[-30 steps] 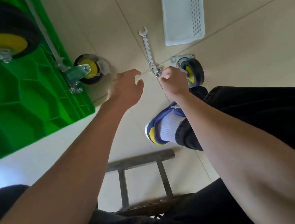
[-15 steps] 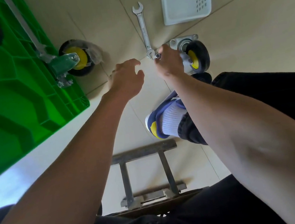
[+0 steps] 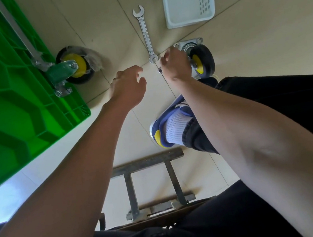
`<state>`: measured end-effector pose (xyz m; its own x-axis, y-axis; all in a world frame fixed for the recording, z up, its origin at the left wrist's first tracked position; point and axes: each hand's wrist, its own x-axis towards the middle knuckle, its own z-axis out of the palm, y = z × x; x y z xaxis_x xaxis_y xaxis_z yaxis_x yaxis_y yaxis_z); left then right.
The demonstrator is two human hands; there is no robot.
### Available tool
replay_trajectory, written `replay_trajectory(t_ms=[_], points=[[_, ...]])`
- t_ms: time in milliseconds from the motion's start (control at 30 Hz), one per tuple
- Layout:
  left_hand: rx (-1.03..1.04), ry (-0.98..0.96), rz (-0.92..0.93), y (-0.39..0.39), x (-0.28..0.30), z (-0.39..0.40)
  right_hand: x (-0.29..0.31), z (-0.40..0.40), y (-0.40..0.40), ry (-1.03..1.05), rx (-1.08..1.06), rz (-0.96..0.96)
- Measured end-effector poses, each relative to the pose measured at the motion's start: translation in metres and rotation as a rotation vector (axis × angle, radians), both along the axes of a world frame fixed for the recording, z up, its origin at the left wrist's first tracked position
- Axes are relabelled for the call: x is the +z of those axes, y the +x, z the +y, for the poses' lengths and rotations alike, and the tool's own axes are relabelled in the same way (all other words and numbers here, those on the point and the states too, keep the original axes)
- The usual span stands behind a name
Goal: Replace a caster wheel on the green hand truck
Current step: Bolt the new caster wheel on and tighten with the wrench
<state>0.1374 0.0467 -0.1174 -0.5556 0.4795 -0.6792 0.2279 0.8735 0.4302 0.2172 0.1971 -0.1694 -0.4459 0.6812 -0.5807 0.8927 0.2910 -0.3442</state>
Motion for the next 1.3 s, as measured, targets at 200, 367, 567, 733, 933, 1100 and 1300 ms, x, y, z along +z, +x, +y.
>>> replay_trajectory(t_ms=[200, 367, 567, 733, 933, 1100, 1300], points=[[0.053, 0.108, 0.046, 0.003, 0.031, -0.004, 0.037, 0.003, 0.007, 0.006, -0.07, 0.215], [0.054, 0.208, 0.156, 0.005, 0.08, -0.021, 0.082, -0.006, 0.007, 0.022, -0.146, 0.442], [0.095, 0.337, 0.265, 0.004, 0.14, -0.055, 0.15, -0.021, 0.006, -0.088, -0.177, 0.607], [0.111, 0.428, 0.416, 0.007, 0.191, -0.081, 0.203, -0.043, -0.001, -0.221, -0.168, 0.748], [0.102, 0.532, 0.561, 0.017, 0.244, -0.107, 0.247, -0.079, -0.014, -0.321, -0.107, 0.891], [0.025, 0.581, 0.712, 0.018, 0.276, -0.133, 0.266, -0.1, -0.031, -0.377, -0.094, 0.906], [-0.014, 0.667, 0.816, 0.021, 0.32, -0.152, 0.296, -0.126, -0.043, -0.436, -0.049, 0.977]])
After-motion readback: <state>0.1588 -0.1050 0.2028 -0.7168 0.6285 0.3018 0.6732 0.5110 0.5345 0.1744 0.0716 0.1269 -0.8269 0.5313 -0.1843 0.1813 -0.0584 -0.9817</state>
